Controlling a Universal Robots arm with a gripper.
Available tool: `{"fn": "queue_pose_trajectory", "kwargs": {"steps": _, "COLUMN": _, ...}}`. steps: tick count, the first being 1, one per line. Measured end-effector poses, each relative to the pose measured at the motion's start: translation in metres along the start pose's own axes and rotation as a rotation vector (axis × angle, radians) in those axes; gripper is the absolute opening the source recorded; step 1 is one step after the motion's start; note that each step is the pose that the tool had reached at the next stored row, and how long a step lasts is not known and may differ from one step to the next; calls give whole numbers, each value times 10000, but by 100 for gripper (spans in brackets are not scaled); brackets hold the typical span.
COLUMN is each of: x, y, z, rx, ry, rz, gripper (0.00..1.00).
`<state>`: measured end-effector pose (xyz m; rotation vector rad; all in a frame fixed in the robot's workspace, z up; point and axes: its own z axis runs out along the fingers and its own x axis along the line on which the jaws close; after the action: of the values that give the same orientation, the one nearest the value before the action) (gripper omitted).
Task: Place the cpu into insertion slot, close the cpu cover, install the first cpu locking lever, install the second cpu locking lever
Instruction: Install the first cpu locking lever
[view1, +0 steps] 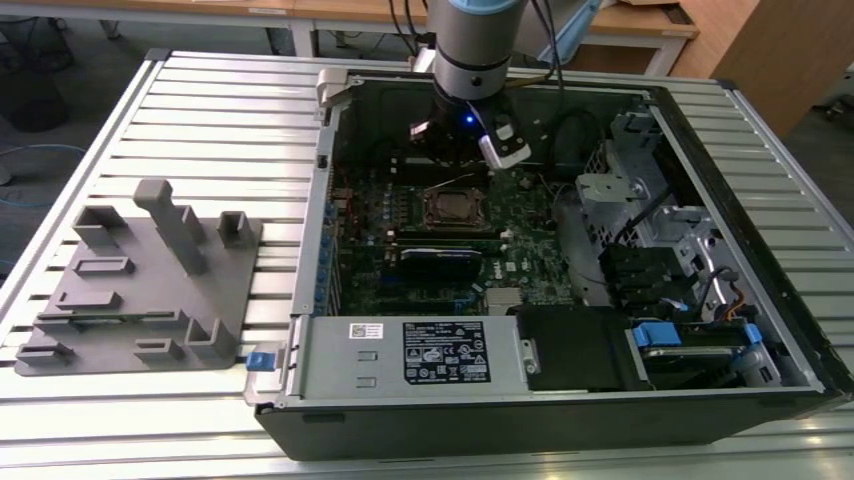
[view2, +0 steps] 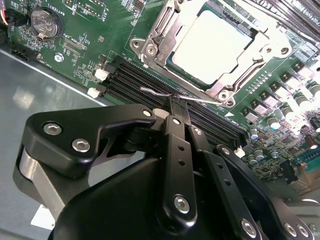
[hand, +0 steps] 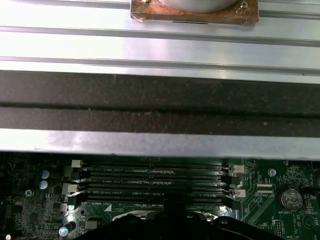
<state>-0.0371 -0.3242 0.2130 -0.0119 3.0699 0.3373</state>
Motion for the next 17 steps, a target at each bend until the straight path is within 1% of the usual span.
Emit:
{"fn": "queue_pose_trajectory", "kwargs": {"steps": 9, "x": -7, "y": -11, "z": 49, "rx": 2, "ry": 1, "rz": 3, "gripper": 11}}
{"fn": "queue_pose_trajectory", "kwargs": {"steps": 13, "x": -25, "y": -13, "z": 58, "rx": 3, "ry": 2, "rz": 3, "gripper": 11}}
{"fn": "queue_pose_trajectory", "kwargs": {"steps": 17, "x": -27, "y": -11, "z": 61, "rx": 1, "ry": 0, "rz": 2, "gripper": 11}}
